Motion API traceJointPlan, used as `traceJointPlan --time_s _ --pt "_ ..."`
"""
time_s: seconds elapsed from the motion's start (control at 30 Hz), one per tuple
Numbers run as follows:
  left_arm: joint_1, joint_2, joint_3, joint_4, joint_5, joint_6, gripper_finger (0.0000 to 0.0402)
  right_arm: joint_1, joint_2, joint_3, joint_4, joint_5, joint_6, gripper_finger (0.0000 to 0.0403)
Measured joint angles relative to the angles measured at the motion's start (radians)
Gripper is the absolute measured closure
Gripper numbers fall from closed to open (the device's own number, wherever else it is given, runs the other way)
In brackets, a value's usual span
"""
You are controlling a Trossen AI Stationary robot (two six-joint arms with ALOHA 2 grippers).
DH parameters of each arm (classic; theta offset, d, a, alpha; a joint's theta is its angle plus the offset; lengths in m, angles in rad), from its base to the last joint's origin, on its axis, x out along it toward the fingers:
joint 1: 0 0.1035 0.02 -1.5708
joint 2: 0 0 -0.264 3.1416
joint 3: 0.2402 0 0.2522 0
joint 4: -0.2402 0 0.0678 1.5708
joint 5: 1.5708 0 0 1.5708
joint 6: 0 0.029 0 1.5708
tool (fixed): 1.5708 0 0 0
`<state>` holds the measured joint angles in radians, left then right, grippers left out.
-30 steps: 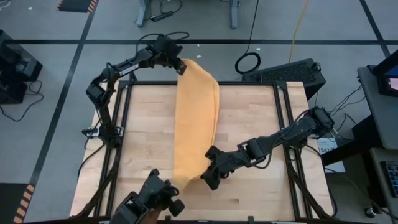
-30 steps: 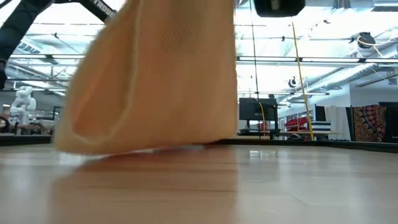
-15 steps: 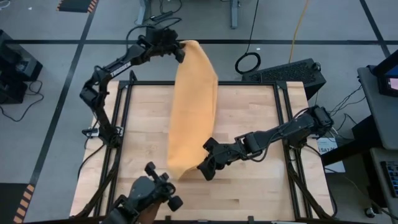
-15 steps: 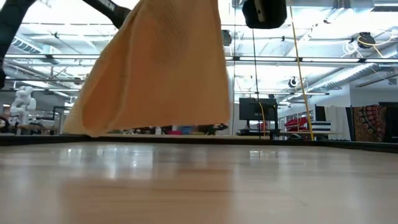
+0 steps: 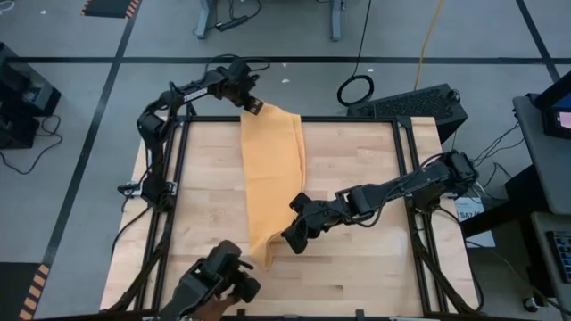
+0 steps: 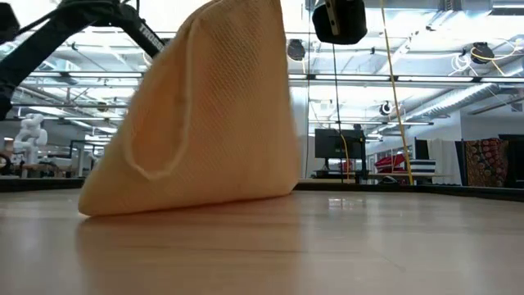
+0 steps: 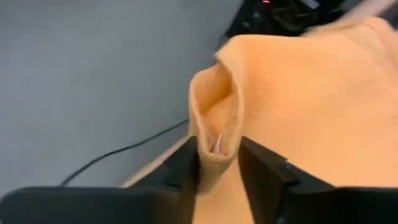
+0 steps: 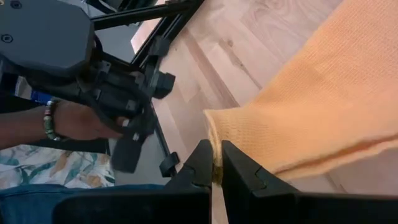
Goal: Roll towel
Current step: Roll the yellow towel
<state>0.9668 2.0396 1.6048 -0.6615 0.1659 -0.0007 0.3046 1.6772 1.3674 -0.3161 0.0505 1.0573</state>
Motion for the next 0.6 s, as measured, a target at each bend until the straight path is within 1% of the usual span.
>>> traceJointPlan --time_s 0.13,0.23,0.33,0.43,0.53,0.6 --pt "-0.013 -0.023 0.000 0.057 0.093 -0.021 0.0224 0.000 0.000 0.000 0.000 0.000 0.001 0.0399" --pt "-0.021 -0.061 0.000 0.112 0.151 -0.029 0.0186 0.000 0.000 0.000 0.000 -0.004 0.002 0.0399" --pt "-0.020 -0.107 0.003 0.136 0.147 -0.049 0.0156 0.001 0.000 0.000 0.000 -0.004 0.004 0.0399" --pt "-0.010 -0.133 0.024 0.100 0.122 -0.070 0.0132 0.000 0.000 0.000 -0.001 -0.013 0.026 0.0399" --pt "0.003 -0.151 0.053 0.033 0.117 -0.091 0.0110 -0.005 -0.009 0.000 -0.004 -0.071 0.061 0.0399" --pt "0.009 -0.173 0.056 0.002 0.132 -0.111 0.0098 -0.008 -0.025 0.000 -0.010 -0.103 0.064 0.0399"
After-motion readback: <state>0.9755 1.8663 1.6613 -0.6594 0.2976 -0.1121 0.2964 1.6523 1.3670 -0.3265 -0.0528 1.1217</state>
